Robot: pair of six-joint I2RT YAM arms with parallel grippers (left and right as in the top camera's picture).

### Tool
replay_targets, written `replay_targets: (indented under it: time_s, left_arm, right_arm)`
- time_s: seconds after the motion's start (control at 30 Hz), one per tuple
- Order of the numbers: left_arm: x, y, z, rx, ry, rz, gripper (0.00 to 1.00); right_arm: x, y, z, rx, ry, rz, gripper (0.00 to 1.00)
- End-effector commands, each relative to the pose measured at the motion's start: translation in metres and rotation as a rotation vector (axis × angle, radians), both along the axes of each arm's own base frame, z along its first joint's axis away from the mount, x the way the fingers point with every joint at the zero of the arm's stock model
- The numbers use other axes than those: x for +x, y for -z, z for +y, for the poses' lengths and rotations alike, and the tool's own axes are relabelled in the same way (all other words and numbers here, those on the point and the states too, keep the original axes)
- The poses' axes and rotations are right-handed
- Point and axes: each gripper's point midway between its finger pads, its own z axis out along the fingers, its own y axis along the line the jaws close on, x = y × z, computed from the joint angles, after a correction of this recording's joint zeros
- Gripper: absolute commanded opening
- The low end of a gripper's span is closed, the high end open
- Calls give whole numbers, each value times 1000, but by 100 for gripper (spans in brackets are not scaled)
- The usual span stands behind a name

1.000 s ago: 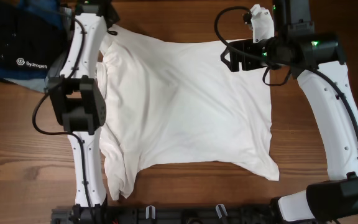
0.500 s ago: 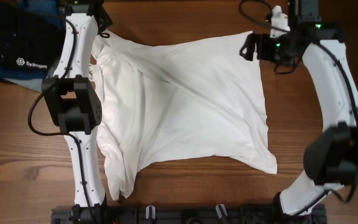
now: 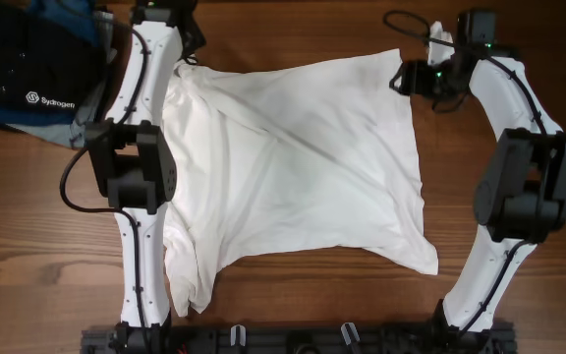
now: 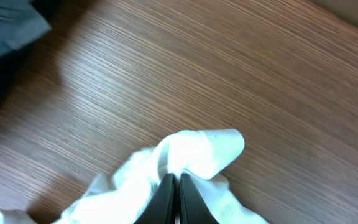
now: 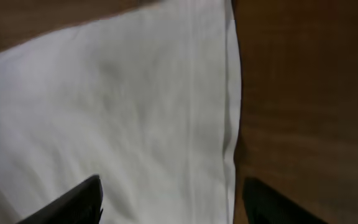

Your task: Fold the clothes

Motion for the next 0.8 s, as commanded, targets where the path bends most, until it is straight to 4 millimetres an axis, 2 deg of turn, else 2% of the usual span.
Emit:
replay_targets:
  time_s: [0.0,0.03,0.07,0.17,0.27,0.33,0.4,0.5,0.6,0.7,0.77]
  left_arm:
    - [3,-27,-11,-9,29,-49,4]
    - [3,-27,-12,-9,31,-47,4]
    - [2,-27,-13,-9,32,-46,4]
    - [2,-27,-12,-9,31,-46,4]
    - [2,-27,-12,-9,30,-46,4]
    - [2,-27,-12,-9,31,-45,4]
    - [2,-26,-12,-9,30,-44,4]
    - [1,-26,-12,-8,30,-40,4]
    - [1,-26,-12,-8,30,-38,4]
    - [0,-25,-12,-8,30,-35,4]
    - [-1,-25,-11,-7,30,-28,4]
  right_arm:
    - [32,-16,-5,-84,-27,-144,83]
    - [40,-23,-7,-92,-25,-182,96]
    - [45,-27,-8,-99,-20,-206,99]
    - [59,-40,-10,-105,-16,-273,100]
    - [64,-36,-9,-114,-31,-290,99]
    - [64,-25,-6,-108,-52,-278,94]
    - [62,-6,-1,-88,-72,-247,95]
    - [55,38,6,-63,-77,-162,99]
    - [46,76,15,-45,-94,-86,99]
    - [43,93,21,-42,-104,-59,99]
    - [46,93,23,-45,-112,-69,100]
